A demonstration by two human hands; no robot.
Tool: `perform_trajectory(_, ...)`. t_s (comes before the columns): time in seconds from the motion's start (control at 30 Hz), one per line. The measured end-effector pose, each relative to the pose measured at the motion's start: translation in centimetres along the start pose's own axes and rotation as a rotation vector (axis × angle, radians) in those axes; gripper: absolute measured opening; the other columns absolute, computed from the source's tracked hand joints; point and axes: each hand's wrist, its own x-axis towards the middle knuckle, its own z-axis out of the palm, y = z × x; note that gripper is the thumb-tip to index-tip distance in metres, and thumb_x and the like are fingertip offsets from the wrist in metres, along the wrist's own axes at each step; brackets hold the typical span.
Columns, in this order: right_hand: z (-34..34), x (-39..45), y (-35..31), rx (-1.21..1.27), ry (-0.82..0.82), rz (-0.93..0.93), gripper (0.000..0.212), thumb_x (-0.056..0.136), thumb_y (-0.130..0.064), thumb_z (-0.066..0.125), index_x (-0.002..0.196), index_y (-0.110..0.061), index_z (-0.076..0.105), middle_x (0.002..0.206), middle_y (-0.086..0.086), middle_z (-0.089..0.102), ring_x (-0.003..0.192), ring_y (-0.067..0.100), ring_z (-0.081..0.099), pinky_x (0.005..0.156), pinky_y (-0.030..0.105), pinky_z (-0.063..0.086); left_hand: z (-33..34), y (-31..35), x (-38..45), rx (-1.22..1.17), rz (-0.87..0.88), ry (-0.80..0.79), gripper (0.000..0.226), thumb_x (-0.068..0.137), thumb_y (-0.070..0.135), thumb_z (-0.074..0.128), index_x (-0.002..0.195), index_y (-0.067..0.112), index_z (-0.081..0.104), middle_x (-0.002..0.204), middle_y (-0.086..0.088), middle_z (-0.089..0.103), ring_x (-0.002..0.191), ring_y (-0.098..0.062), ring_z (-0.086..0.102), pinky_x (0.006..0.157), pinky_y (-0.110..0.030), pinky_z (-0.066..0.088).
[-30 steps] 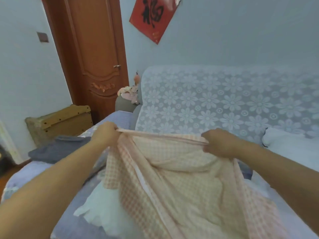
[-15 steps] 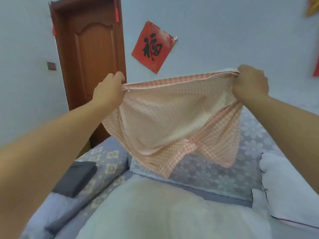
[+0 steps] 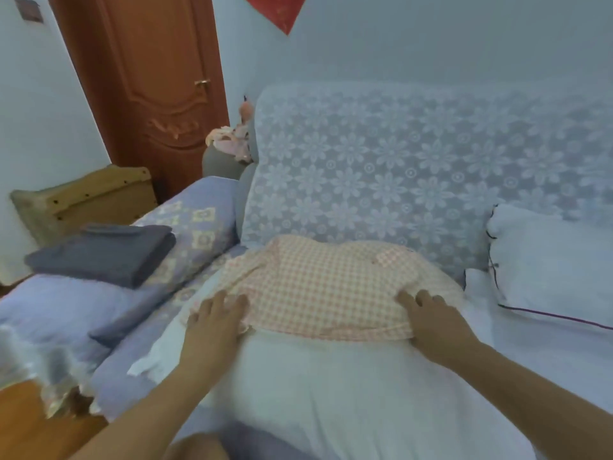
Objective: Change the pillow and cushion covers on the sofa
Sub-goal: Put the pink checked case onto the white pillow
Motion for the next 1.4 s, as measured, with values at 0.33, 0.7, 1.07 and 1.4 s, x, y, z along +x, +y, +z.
perform_trajectory(0.33,-2.1,5.5,-10.5,0.22,0.342,-0.245,0.094,0.077,-0.023,0.072,0.156,-0.02,0.023,0.155,0.008,0.036,0.142,0.031,0.035,0.116,0.048,0.034,-6.0,8.5,2.4,-1.04,0.084,0.326,0.024,0.093,0.031,0.044,0.093,0.026,0.068,0.094,0.01,0.071,0.085,0.001,0.061,0.074,-0.021,0.045)
perform_trajectory(0.7,-10.3,4.7,-11.0,0.902,0.376,-0.215,0.048,0.081,0.016,0.047,0.1,-0.024,0.067,0.085,-0.011,0.068,0.077,0.005,0.061,0.061,0.014,0.045,-4.2,7.0,1.4,-0.905,0.23,0.048,0.038,0.086,0.067,0.055,0.075,0.032,0.045,0.062,0.012,0.051,0.062,-0.009,0.049,0.056,-0.029,0.03)
perform_trajectory(1.07,-12.2,9.3,-10.8,0.529,-0.374,-0.292,0.019,0.091,-0.024,0.07,0.074,-0.017,0.066,0.069,-0.017,0.065,0.066,-0.001,0.058,0.069,0.022,0.043,-6.1,2.4,3.9,-1.485,0.027,-0.593,0.034,0.089,0.041,0.076,0.067,0.018,0.064,0.068,-0.011,0.053,0.06,-0.017,0.047,0.059,-0.029,0.034)
perform_trajectory(1.4,-15.0,13.4,-13.8,0.786,-0.24,-0.105,0.017,0.089,-0.017,0.059,0.079,-0.012,0.072,0.079,0.011,0.072,0.073,0.022,0.063,0.068,0.036,0.048,-6.9,3.6,5.4,-1.864,-0.167,-0.443,0.032,0.094,0.041,0.065,0.107,0.013,0.071,0.075,-0.003,0.07,0.057,-0.014,0.061,0.051,-0.023,0.045)
